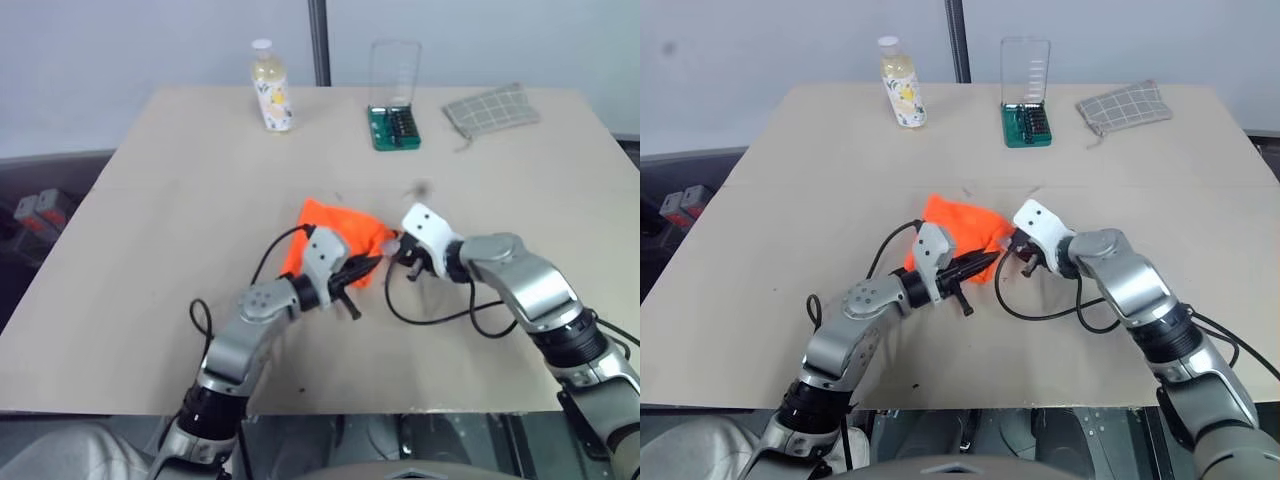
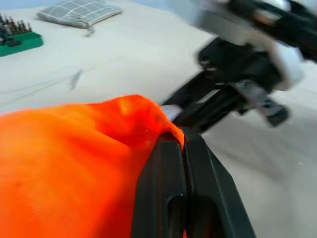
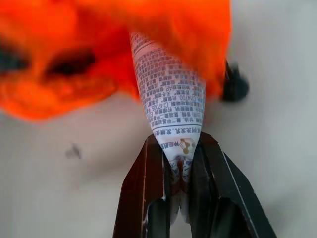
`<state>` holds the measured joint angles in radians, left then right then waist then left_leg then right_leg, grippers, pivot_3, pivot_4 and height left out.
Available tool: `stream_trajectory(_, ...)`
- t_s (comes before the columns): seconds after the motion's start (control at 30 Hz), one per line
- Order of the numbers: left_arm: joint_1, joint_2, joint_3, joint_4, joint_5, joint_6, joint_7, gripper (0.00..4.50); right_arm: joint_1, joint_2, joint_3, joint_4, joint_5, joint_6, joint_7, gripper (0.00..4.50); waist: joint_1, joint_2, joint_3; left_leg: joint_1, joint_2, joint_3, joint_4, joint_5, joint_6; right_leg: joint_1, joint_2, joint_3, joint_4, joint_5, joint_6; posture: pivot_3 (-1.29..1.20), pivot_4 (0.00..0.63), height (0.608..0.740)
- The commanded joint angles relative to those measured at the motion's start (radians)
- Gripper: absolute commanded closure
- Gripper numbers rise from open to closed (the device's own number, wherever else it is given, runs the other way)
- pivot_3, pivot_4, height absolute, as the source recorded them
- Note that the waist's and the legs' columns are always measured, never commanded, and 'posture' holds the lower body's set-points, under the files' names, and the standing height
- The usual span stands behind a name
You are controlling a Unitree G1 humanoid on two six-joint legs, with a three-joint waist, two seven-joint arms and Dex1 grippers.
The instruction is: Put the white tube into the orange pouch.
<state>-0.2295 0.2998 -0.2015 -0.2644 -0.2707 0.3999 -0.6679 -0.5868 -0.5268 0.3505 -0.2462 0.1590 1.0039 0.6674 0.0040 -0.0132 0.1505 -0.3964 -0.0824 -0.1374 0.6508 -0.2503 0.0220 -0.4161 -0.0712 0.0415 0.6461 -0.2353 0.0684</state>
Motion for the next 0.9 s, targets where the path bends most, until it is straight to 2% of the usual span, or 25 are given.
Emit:
stream_trajectory(0.03, 0.013, -0.003, 0.01, -0.016, -0.019, -0.037, -0.013, 4.5, 0.011, 0.002, -0.058, -0.096, 0.041, 0.042, -0.003, 4.46, -0.003, 0.0, 0.0, 0.0, 0.0, 0.0, 0.0, 0.0, 0.0, 0.0, 0.0, 0.0, 0.0, 0.0, 0.0, 0.0, 0.15, 0.74)
stream_trajectory(0.3, -0.003, 0.018, -0.017, 0.005, -0.042, -0.087, -0.119, 4.5, -0.04, 0.071, -0.019, -0.034, 0.04, 0.021, -0.035, 4.46, -0.014, 0.0, 0.0, 0.0, 0.0, 0.0, 0.0, 0.0, 0.0, 0.0, 0.0, 0.0, 0.001, 0.0, 0.0, 0.0, 0.15, 0.74)
stream_trajectory(0.5, -0.038, 0.026, -0.046, 0.035, -0.032, -0.133, -0.189, 4.5, -0.137, 0.116, 0.1, 0.109, -0.032, -0.179, 0.024, 4.46, -0.018, 0.0, 0.0, 0.0, 0.0, 0.0, 0.0, 0.0, 0.0, 0.0, 0.0, 0.0, 0.001, 0.0, 0.0, 0.0, 0.15, 0.74)
stream_trajectory(0.53, -0.04, 0.028, -0.05, 0.037, -0.032, -0.138, -0.198, 4.5, -0.15, 0.122, 0.111, 0.137, -0.047, -0.237, 0.036, 3.69, -0.018, 0.0, 0.0, 0.0, 0.0, 0.0, 0.0, 0.0, 0.0, 0.0, 0.0, 0.0, 0.001, 0.0, 0.0, 0.0, 0.15, 0.74)
stream_trajectory(0.57, -0.04, 0.03, -0.054, 0.038, -0.034, -0.14, -0.207, 4.5, -0.16, 0.122, 0.124, 0.161, -0.059, -0.316, 0.064, 3.48, -0.018, 0.0, 0.0, 0.0, 0.0, 0.0, 0.0, 0.0, 0.0, 0.0, 0.0, 0.0, 0.001, 0.0, 0.0, 0.0, 0.15, 0.74)
stream_trajectory(0.67, -0.035, 0.042, -0.061, 0.039, -0.036, -0.153, -0.228, 4.5, -0.162, 0.146, 0.088, 0.222, -0.06, -0.476, 0.089, 2.2, -0.018, 0.0, 0.0, 0.0, 0.0, 0.0, 0.0, 0.0, 0.0, 0.0, 0.0, 0.0, 0.001, 0.0, 0.0, 0.0, 0.15, 0.74)
stream_trajectory(0.77, -0.027, 0.056, -0.05, 0.048, -0.034, -0.169, -0.24, 4.5, -0.139, 0.138, 0.028, 0.257, -0.05, -0.581, 0.103, 2.2, -0.017, 0.0, 0.0, 0.0, 0.0, 0.0, 0.0, 0.0, 0.0, 0.0, 0.0, 0.0, 0.0, 0.0, 0.0, 0.0, 0.15, 0.74)
stream_trajectory(0.9, -0.027, 0.069, 0.007, 0.072, -0.055, -0.164, -0.224, 4.5, -0.055, 0.076, -0.082, 0.158, 0.09, -0.532, 0.217, 2.2, -0.012, 0.0, 0.0, 0.0, 0.0, -0.001, 0.0, 0.0, 0.0, 0.0, 0.0, -0.001, 0.0, 0.0, 0.0, 0.0, 0.15, 0.74)
